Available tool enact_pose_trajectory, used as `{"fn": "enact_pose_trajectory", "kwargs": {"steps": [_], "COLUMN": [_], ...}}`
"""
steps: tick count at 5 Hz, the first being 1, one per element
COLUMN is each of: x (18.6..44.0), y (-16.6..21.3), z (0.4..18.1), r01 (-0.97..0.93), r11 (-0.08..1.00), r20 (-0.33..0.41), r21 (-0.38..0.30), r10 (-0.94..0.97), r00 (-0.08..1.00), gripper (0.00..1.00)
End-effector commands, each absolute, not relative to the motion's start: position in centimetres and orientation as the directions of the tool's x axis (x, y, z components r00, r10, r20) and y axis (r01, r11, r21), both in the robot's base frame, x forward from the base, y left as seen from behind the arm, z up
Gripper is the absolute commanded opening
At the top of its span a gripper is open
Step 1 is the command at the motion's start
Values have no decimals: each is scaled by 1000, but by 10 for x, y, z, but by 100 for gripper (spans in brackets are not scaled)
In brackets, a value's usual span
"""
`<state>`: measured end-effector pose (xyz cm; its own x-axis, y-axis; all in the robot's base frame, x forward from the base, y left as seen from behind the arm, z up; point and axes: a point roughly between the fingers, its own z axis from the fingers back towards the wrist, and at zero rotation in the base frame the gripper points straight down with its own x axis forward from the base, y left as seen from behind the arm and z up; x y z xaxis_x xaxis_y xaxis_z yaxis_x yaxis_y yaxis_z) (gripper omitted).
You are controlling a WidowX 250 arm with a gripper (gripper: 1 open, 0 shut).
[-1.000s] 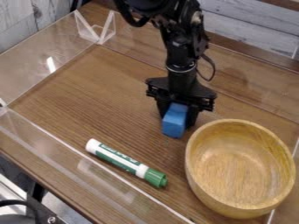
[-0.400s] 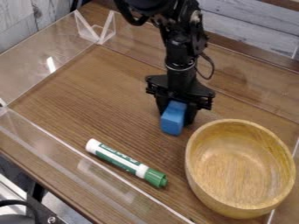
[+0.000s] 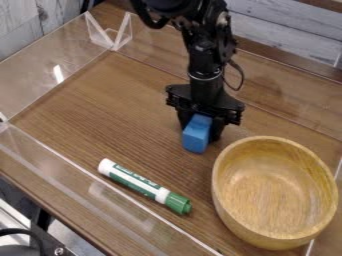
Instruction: Put the blue block in the brown bowl
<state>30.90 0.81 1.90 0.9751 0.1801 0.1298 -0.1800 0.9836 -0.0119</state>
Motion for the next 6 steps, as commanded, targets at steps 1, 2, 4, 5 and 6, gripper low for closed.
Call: {"fn": "enact_pose_trajectory", "kwargs": {"steps": [1,2,4,5,6], "x": [309,306,300,297,294], "y": [17,16,15,14,13], "z": [23,29,42,49,59], "r01": [-172,-166,-152,-143,-133], "r11": [985,986,988,989,990], "r20": [146,139,122,115,113], "r21": [2,11,32,43,53], "r10": [170,163,147,138,126], "r00": [975,977,982,984,986], "gripper": [0,0,0,0,0]}}
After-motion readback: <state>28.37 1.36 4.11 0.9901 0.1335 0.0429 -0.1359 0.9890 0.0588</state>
